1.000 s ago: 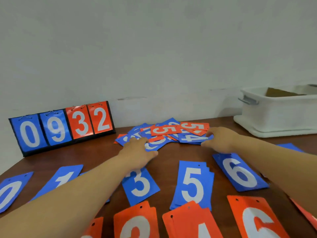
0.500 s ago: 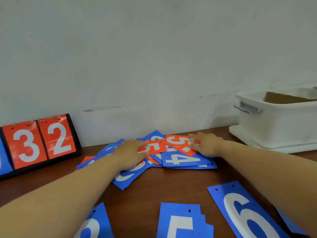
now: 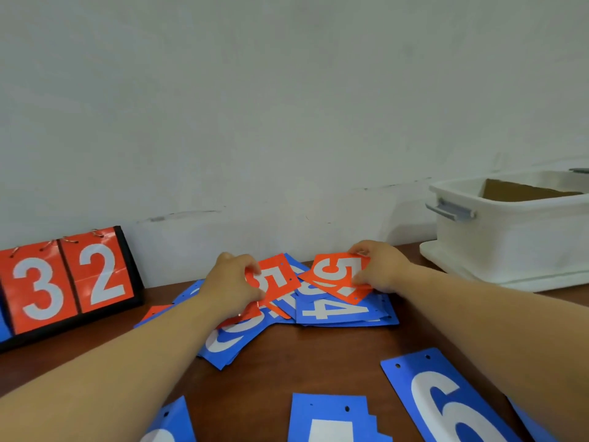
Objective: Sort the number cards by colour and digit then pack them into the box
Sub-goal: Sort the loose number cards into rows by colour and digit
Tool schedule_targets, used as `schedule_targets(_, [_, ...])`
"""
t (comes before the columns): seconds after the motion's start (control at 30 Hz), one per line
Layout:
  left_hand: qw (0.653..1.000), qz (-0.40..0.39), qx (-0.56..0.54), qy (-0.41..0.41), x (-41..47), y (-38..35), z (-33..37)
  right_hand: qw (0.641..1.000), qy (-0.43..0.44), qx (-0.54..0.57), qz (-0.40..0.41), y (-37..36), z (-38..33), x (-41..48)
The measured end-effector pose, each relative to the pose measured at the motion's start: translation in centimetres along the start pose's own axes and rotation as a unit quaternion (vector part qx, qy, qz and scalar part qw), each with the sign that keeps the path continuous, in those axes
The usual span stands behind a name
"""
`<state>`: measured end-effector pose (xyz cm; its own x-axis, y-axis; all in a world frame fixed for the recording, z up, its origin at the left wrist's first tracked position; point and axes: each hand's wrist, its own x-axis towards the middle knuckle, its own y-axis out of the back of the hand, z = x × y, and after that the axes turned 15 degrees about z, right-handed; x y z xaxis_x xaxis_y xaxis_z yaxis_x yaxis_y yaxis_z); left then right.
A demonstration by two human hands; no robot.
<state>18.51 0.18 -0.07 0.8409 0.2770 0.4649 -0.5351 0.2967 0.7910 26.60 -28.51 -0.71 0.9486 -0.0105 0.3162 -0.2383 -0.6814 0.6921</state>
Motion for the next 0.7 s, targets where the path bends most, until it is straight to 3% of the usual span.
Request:
schedule_targets(0.23, [0.982,0.093,-0.139,0.092,-1.9,5.5,1.2,0.989,-0.015,0.049,0.142,4.9,-2.5,-2.5])
schedule_targets(0.33, [0.964,0.116,-0.21,0.111,-5.2,10.1,2.7,0.982,-0.008,0.113,0.154,8.7,-5.1,-5.9])
schedule_targets(0.47, [0.951,0.106,-0.27,0.108,-12.2,16.3,4.8,0.982,0.029,0.166,0.082,13.8,-8.0,-12.9])
schedule_targets(0.7, [0.951,0.059,-0.29,0.089,-26.0,20.5,8.6,0.986,0.11,0.093,-0.084,21.3,-7.5,-24.2])
